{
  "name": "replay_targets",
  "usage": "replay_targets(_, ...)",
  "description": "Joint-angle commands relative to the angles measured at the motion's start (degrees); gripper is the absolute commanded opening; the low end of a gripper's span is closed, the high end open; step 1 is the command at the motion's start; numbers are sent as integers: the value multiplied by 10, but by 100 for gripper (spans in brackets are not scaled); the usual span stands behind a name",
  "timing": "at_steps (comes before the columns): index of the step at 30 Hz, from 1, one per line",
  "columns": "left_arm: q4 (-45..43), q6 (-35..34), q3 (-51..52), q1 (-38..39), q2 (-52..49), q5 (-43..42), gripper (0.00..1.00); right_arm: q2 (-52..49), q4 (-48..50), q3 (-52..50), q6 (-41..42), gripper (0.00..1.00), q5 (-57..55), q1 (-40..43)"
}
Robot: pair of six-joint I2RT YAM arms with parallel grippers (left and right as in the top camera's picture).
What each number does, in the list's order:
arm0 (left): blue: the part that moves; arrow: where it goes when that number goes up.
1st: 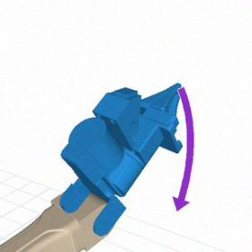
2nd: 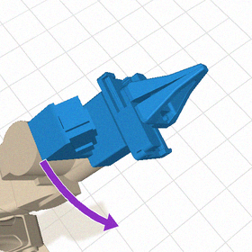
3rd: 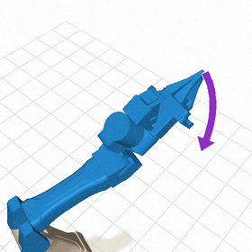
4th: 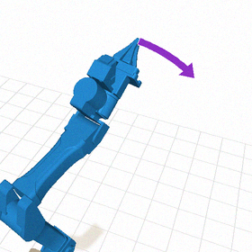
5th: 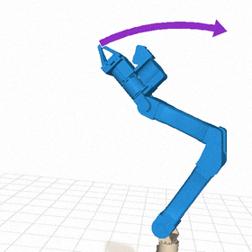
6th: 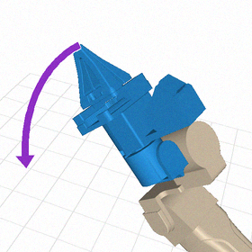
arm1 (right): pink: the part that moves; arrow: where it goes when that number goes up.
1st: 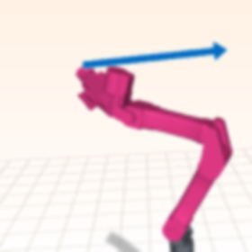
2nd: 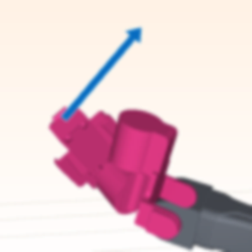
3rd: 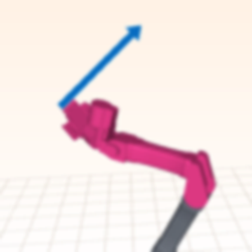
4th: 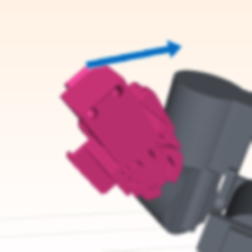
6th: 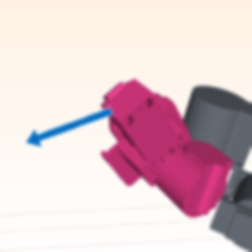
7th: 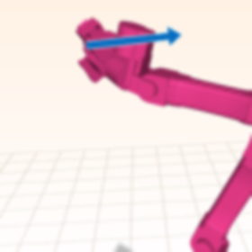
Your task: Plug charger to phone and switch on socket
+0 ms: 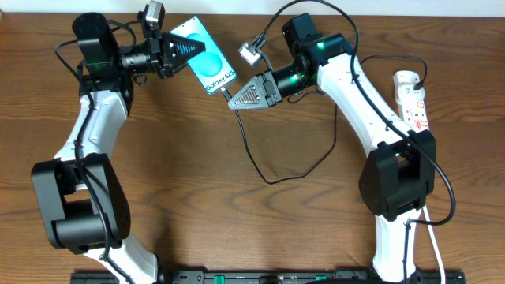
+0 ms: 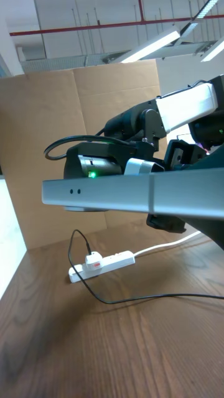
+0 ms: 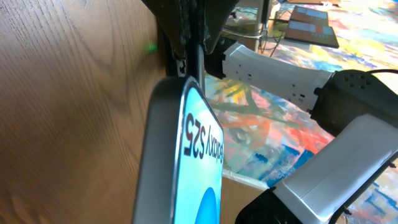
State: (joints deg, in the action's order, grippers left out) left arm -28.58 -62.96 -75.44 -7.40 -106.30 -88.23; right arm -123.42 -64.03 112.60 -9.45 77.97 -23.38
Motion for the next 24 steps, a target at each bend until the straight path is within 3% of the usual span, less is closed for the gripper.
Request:
replay_targets(1,-5,14,-5,1,7,-18,7,5,3,2,2,1,28,2)
replay_targets(24,-4,18,-5,-10,7,-18,7,5,4,2,2,1,27,2)
